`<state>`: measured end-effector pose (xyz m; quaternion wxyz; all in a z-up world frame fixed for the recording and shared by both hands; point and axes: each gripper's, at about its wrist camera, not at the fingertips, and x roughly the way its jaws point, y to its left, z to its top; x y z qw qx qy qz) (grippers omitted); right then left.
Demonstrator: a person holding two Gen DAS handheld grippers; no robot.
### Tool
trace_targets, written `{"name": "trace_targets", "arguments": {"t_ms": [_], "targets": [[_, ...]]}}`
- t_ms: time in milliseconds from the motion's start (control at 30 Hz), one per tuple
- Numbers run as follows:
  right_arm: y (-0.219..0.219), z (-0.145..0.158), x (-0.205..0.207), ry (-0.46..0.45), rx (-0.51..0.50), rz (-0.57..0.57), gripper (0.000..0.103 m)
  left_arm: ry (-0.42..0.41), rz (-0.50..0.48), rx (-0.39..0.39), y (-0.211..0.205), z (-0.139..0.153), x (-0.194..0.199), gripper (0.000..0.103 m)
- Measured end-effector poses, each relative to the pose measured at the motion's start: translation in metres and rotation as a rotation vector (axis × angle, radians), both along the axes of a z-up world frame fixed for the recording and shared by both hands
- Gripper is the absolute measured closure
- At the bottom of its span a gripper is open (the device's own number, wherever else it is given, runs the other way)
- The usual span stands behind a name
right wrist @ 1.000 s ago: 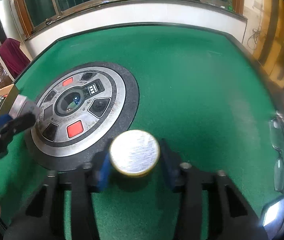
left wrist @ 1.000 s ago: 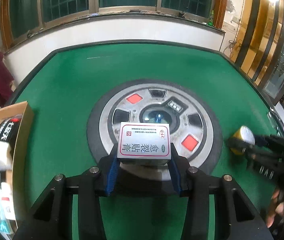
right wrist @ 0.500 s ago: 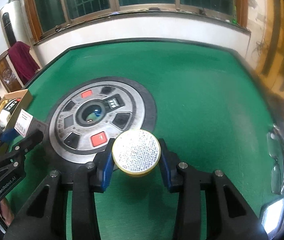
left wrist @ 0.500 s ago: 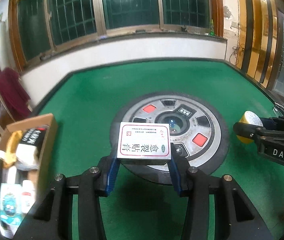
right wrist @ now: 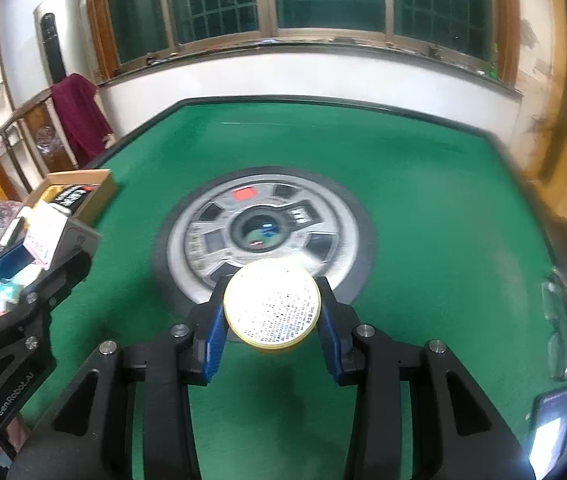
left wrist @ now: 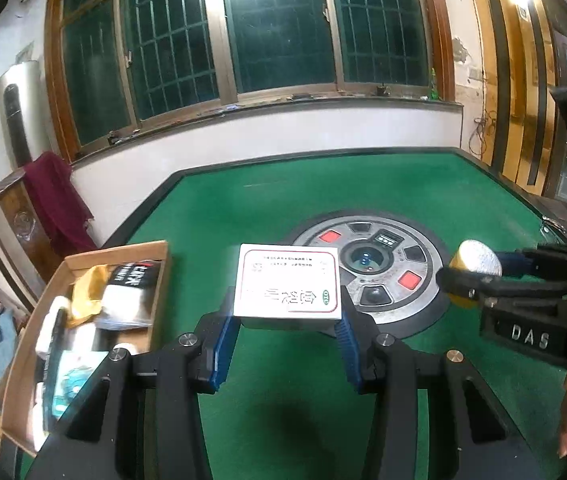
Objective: Organize objects
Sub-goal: 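Carry the white box and yellow-lidded tin from the turntable toward the tray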
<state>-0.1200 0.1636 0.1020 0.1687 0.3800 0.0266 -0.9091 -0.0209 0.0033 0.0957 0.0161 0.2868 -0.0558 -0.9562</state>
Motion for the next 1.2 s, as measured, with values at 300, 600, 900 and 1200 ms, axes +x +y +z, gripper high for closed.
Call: {"name": "trace_targets", "arguments": {"t_ms": [300, 600, 900, 1200], "targets": [[-0.034, 0.003, 0.023, -0.001, -0.033, 0.048, 0.065, 0.052, 0.051, 0.012, -0.035, 0.012, 0.024, 0.063], [-0.082, 0.01, 0.04, 0.017, -0.015, 0.119, 0.065, 0.089, 0.124, 0.043, -0.082, 0.017, 0.04, 0.063], [-0.156, 0.024, 0.039, 0.018, -0.002, 0.237, 0.065, 0.055, 0.261, 0.129, -0.163, 0.002, 0.049, 0.063], [-0.239, 0.017, 0.026, -0.057, -0.018, 0.348, 0.065, 0.007, 0.376, 0.191, -0.232, -0.03, 0.055, 0.063]]}}
